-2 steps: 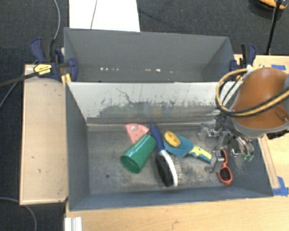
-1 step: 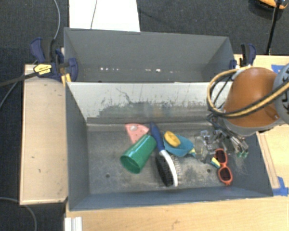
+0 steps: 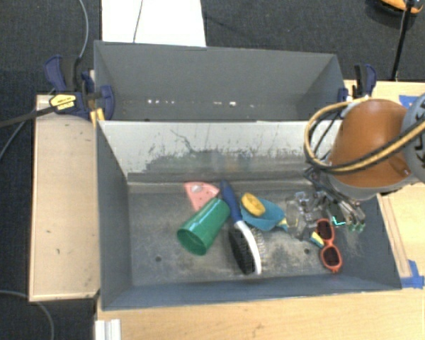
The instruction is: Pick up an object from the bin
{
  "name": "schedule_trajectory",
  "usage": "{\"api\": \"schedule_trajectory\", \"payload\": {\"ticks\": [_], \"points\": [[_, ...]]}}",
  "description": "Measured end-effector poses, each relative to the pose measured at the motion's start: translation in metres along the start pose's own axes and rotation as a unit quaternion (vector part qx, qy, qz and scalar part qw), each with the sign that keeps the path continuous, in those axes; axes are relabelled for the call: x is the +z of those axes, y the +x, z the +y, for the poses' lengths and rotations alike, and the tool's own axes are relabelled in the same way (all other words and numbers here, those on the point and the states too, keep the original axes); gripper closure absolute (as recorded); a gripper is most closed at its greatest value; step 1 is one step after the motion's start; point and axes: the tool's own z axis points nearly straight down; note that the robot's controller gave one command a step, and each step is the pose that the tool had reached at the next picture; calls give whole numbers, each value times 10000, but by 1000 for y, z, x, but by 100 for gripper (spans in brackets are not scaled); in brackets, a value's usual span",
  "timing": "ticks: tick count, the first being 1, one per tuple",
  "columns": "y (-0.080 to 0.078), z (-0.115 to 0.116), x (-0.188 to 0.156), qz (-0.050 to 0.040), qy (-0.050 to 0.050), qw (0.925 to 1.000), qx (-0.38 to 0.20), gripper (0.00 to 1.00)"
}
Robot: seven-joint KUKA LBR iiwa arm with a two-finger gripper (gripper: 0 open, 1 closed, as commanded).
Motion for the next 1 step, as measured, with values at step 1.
{"api": "schedule_trajectory", "payload": {"ticks": [1], "points": [[0, 0, 0, 0, 0, 10000, -2, 0]]}}
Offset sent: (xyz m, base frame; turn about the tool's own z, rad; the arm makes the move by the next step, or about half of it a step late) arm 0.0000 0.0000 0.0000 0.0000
